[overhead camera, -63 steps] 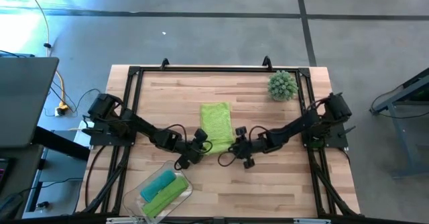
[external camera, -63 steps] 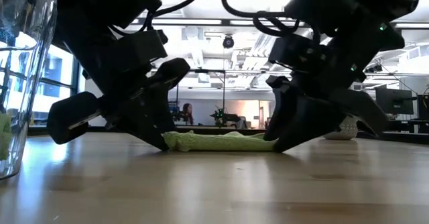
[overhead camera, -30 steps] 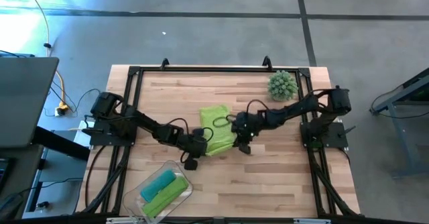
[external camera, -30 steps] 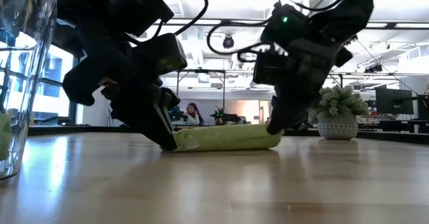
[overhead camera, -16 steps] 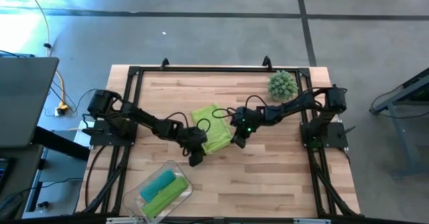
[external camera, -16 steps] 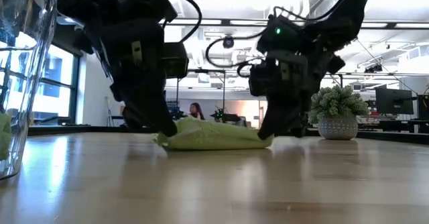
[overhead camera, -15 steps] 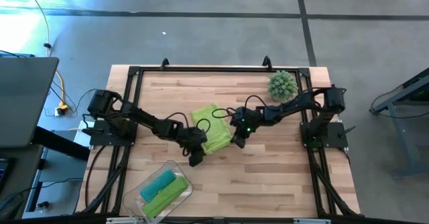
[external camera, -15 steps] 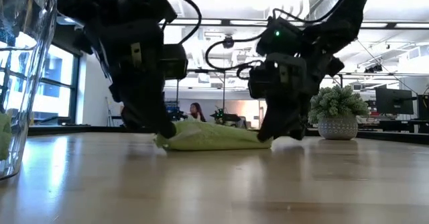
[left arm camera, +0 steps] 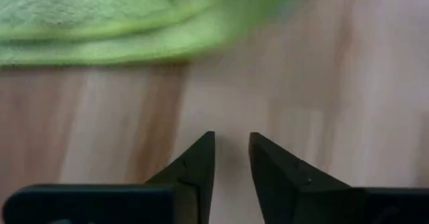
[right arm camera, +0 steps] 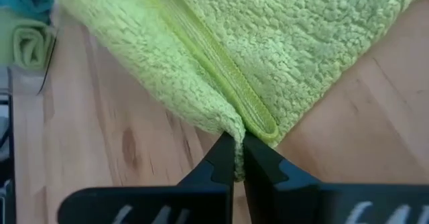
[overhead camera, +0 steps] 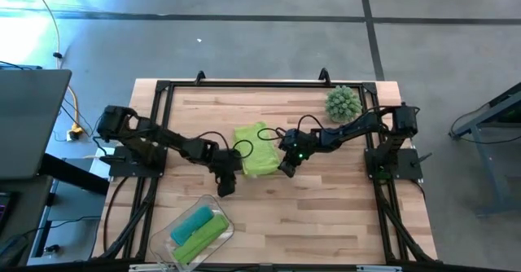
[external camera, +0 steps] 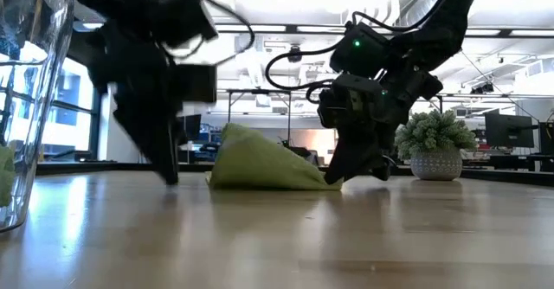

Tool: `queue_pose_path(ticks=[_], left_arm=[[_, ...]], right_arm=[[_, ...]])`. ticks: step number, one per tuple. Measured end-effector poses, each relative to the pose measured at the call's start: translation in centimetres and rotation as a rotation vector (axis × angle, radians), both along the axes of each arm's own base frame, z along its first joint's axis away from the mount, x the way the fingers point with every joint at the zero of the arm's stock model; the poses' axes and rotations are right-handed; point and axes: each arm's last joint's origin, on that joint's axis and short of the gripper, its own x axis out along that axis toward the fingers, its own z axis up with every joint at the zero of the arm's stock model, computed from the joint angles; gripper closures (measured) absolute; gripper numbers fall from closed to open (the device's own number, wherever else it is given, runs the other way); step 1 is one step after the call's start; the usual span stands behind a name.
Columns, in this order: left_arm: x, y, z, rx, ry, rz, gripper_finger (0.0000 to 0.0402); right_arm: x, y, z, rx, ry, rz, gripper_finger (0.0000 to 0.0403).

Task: Roll microfiber towels into tight, uniform cylinder then place into a basket
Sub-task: Roll the light green microfiber cloth

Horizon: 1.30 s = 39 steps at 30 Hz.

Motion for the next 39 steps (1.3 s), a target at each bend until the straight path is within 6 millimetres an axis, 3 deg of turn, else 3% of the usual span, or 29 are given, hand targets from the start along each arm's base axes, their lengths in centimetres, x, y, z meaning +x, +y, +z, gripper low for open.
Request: queue_pose_path(ticks=[6, 12, 18, 25, 31, 39], left_arm=[[-0.8, 0.4, 5.2, 0.066, -0.192, -0.067, 0.0311], [0.5, -0.9, 7.2, 0.276, -0.434, -0.091, 0.0318], [3.0, -0.8, 5.1, 0.428, -0.508, -0.003, 0.0316], [3.8, 0.1, 0.4, 0.485, -0.334, 0.017, 0.0311], [3.6, 0.2, -0.6, 0.578, -0.262, -0.018, 0.0289], [2.5, 0.5, -1.4, 0.508, -0.126, 0.069, 0.0275]], right_arm=[[0.1, -0.1, 0.1, 0.012, -0.002, -0.055, 0.0401], [0.7, -0.4, 0.6, -0.007, -0.027, -0.086, 0.0401], [1.9, -0.5, 1.8, -0.04, -0.082, -0.076, 0.0401], [2.1, -0.6, 2.0, -0.069, -0.066, -0.079, 0.0401], [1.9, -0.6, 1.9, -0.072, -0.043, -0.085, 0.0401], [1.9, -0.7, 1.9, -0.097, -0.047, -0.096, 0.0401]])
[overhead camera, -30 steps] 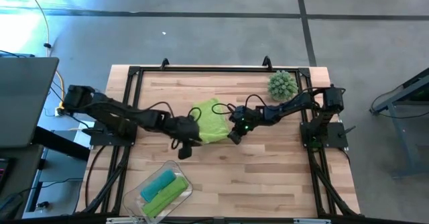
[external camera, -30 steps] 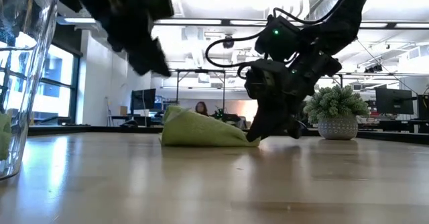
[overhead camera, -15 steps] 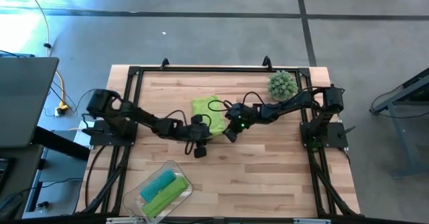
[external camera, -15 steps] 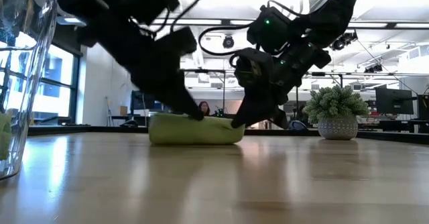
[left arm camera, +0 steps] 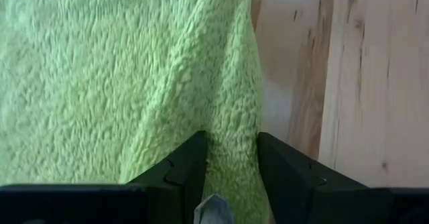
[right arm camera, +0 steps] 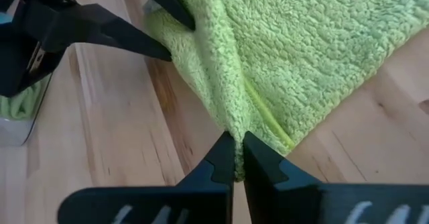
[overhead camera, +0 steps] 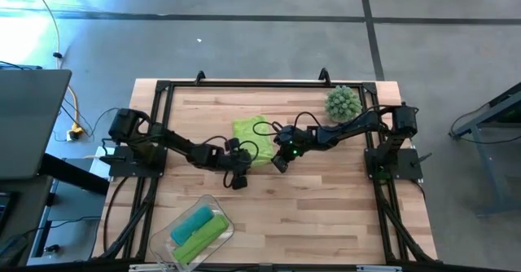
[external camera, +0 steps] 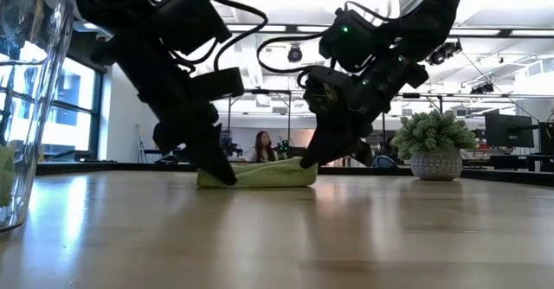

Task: Roll microfiber towels into tight, uniform cylinder then place into a basket
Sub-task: Roll the light green microfiber cloth

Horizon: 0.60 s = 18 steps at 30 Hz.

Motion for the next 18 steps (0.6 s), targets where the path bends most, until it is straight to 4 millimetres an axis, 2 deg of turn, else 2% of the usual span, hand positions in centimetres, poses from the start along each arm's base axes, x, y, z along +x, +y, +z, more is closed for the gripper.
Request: queue_pose_path(ticks=[4, 10, 13, 18], left_arm=[[0.0, -0.4, 0.2, -0.004, -0.013, -0.008, 0.0275], [0.9, -1.4, 2.9, 0.02, -0.113, -0.067, 0.0275], [0.9, -1.6, 3.0, 0.099, -0.088, -0.106, 0.0274], [0.7, -0.8, 3.0, 0.194, -0.046, -0.045, 0.0274]], right_arm=[[0.0, 0.0, 0.0, -0.01, 0.0, 0.008, 0.04], [-0.3, -0.1, -0.3, -0.059, 0.043, -0.006, 0.0401], [-0.4, -0.1, -0.4, -0.076, 0.049, 0.008, 0.04], [-0.3, -0.1, -0.3, -0.095, 0.038, 0.025, 0.04]])
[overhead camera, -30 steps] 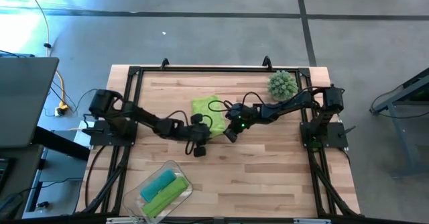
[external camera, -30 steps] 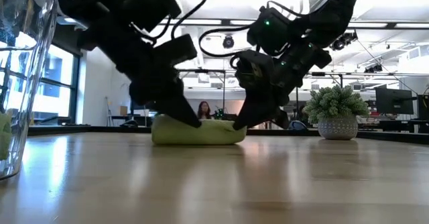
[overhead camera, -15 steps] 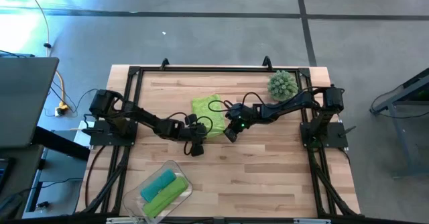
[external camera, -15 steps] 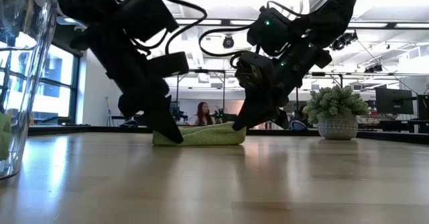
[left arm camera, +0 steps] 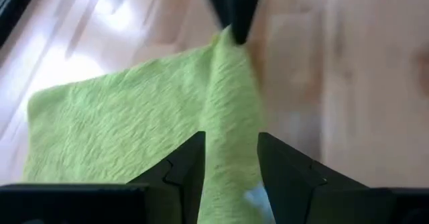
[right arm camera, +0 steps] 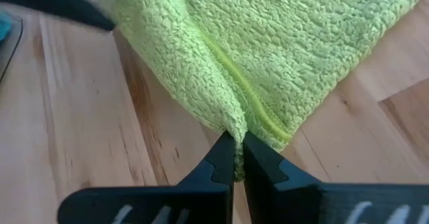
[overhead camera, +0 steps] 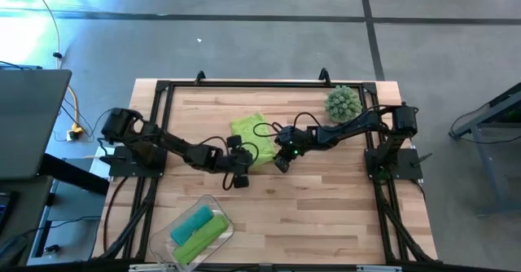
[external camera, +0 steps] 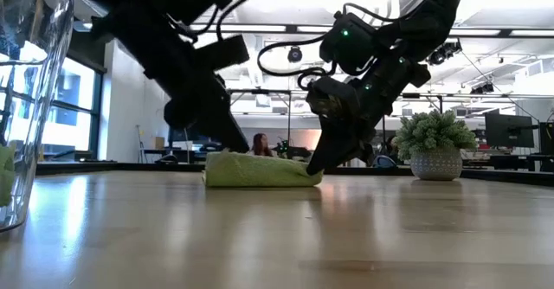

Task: Roll microfiber towels into tight, uniform cylinder then place into a basket
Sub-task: Roll the light green microfiber cloth

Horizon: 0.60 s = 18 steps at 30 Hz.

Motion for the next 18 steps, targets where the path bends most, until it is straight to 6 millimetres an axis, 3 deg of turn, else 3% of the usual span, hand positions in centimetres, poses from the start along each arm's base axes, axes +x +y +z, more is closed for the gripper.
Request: queue_pose_path(ticks=[7, 13, 18], left_arm=[[0.1, 1.2, -1.7, -0.168, 0.041, 0.022, 0.0274], [0.1, 0.5, -2.3, -0.359, 0.05, 0.0, 0.0275], [0.0, 0.2, -2.4, -0.387, 0.044, 0.059, 0.0276]], right_arm=[[0.0, 0.0, 0.0, -0.01, -0.004, 0.0, 0.04], [0.0, -0.1, 0.0, -0.032, -0.001, -0.01, 0.04], [0.0, -0.1, 0.1, -0.037, -0.007, -0.007, 0.0394]])
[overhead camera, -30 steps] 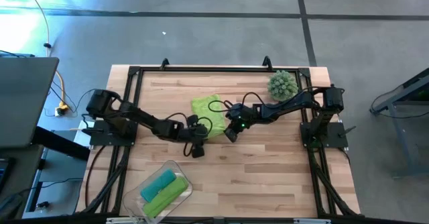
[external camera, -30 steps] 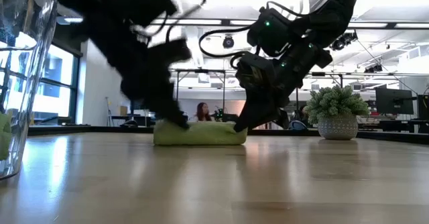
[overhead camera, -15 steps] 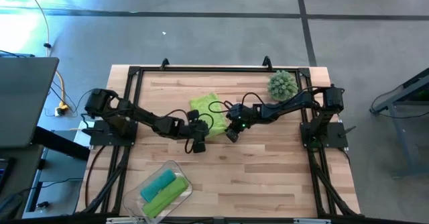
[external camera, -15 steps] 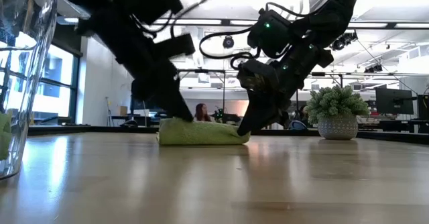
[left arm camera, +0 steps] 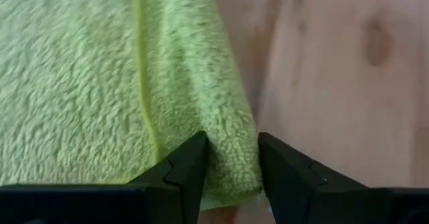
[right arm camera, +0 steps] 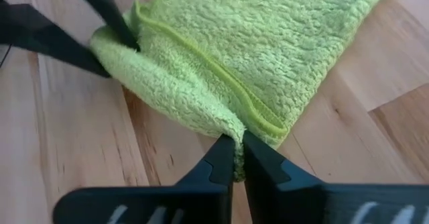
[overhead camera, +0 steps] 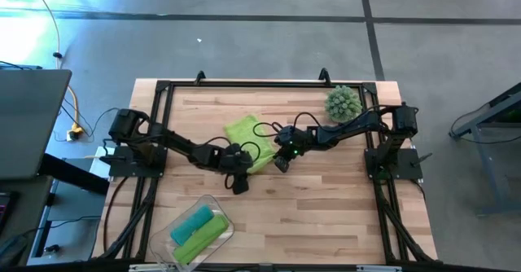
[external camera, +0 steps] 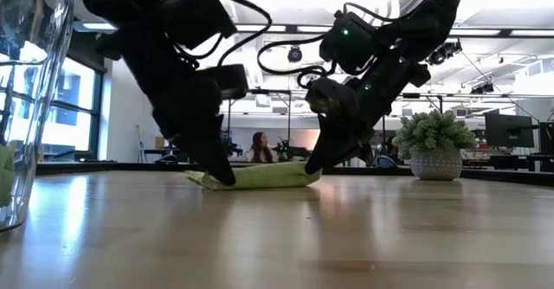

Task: Roll microfiber towels into tight, uniform cylinder then place into a basket
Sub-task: Roll the light green microfiber cloth

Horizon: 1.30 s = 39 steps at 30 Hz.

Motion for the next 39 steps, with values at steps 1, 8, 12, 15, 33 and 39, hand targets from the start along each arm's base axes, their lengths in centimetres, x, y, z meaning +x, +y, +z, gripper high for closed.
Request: queue_pose_path(ticks=[1, 8, 12, 15, 33, 39], left_arm=[[0.0, 0.1, -0.2, -0.001, 0.008, 0.022, 0.0279], [0.0, 0.4, -1.1, -0.024, 0.047, 0.051, 0.0367], [0.0, 0.2, -1.1, -0.045, 0.057, -0.03, 0.0391], [0.0, 0.0, -1.1, -0.073, 0.065, -0.135, 0.0391], [-1.7, 6.0, -2.2, -0.384, -0.057, -0.413, 0.04], [-2.1, 7.3, -2.2, -0.483, -0.05, -0.278, 0.0401]], right_arm=[[0.0, 0.0, 0.0, 0.0, 0.0, 0.0, 0.0391], [0.0, 0.0, 0.0, -0.081, -0.009, 0.085, 0.0347], [-0.5, -0.2, 0.7, -0.143, 0.005, 0.168, 0.0309], [-1.7, -0.8, 2.2, -0.185, 0.048, 0.212, 0.0289], [-0.7, 7.1, 3.9, -0.6, -0.21, 0.777, 0.0279], [-0.3, 8.4, 2.8, -0.669, -0.218, 0.842, 0.0279]])
